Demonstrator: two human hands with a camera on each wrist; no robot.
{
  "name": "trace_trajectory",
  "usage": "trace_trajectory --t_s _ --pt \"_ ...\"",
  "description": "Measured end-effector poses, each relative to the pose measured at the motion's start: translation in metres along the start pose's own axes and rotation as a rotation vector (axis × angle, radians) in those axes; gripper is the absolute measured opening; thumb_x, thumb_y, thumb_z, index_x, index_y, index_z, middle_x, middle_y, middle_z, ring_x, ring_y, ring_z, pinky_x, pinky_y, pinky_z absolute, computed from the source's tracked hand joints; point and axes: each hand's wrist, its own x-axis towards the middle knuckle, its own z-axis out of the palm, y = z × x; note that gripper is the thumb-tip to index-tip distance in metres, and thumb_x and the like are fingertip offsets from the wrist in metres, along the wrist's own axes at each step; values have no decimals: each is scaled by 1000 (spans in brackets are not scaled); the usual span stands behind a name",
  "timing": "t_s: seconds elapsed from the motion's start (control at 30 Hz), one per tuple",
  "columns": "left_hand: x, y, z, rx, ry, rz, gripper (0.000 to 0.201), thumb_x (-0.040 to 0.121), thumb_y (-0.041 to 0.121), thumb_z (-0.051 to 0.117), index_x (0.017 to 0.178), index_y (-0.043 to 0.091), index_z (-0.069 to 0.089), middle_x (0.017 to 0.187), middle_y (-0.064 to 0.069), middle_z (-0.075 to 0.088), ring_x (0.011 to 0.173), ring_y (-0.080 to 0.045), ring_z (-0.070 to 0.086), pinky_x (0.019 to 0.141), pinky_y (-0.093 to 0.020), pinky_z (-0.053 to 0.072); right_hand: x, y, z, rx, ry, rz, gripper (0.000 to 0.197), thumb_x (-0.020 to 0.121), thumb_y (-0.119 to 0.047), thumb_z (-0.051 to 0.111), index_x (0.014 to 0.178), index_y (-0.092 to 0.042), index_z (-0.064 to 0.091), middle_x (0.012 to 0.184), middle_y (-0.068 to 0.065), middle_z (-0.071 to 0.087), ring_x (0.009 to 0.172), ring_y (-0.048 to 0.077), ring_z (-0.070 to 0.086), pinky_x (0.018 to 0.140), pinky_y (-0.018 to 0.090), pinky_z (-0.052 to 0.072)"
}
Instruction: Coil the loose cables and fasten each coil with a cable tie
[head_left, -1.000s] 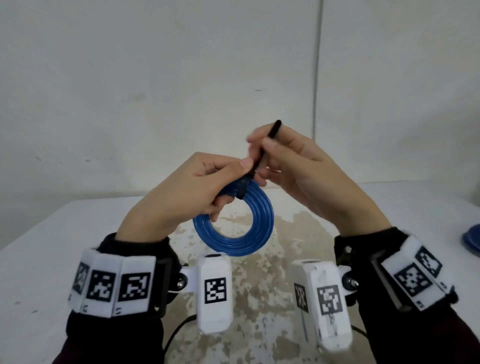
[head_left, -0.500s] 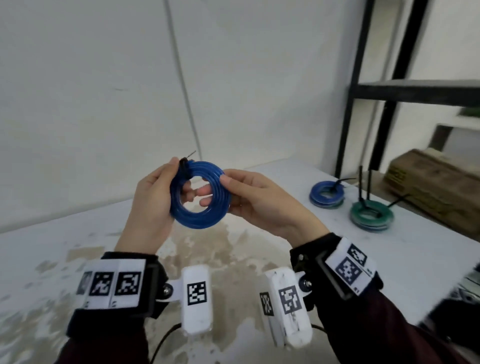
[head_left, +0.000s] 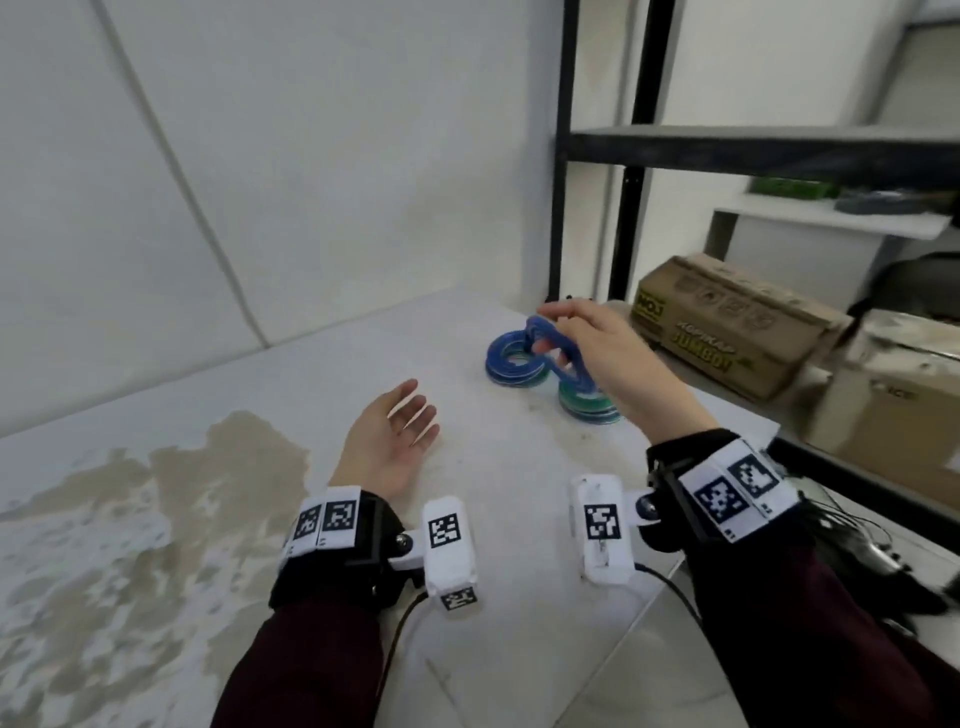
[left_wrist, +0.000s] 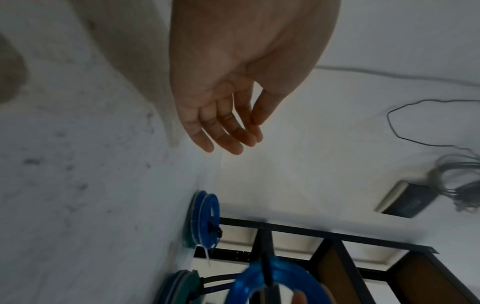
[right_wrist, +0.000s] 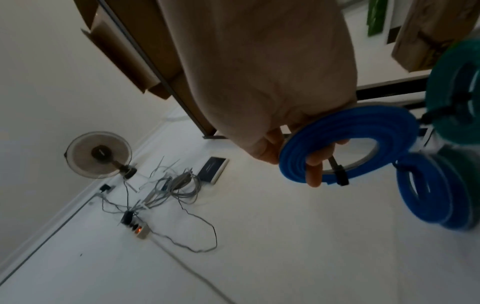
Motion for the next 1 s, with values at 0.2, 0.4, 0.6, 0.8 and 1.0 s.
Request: trace_trajectory --t_s 0.2,0.4,0.6,0.8,1.0 --pt "11 -11 -10 -93 37 -52 16 96 9 47 90 7 62 75 -5 54 70 -16 54 74 -29 49 10 21 -34 -420 52 -16 27 85 -25 70 111 -26 62 102 2 63 93 17 61 77 27 50" --pt "16 -12 -20 -187 26 -63 16 95 7 47 90 6 62 74 -5 54 70 -16 54 76 -31 49 36 35 -20 -744 -75 105 24 80 -21 75 102 -20 67 121 2 60 108 17 52 86 25 36" --pt "16 -12 -22 -201 21 -62 16 95 7 46 90 6 61 75 -5 54 69 -16 54 75 -31 49 48 39 -9 -924 -106 172 26 86 -10 64 111 -19 67 126 6 58 113 25 55 95 32 44" --pt "17 -13 -23 -189 22 -50 18 97 9 46 90 4 61 72 -6 54 67 -16 54 75 -31 49 45 37 -5 -959 -72 158 27 90 -8 58 115 -14 66 127 11 57 117 28 52 99 33 42" --pt "13 -14 -22 -116 9 -16 18 97 7 45 90 2 61 68 -8 55 67 -19 53 73 -31 50 37 36 5 -854 29 45 19 89 -19 61 105 -9 66 109 9 65 103 24 59 80 28 42"
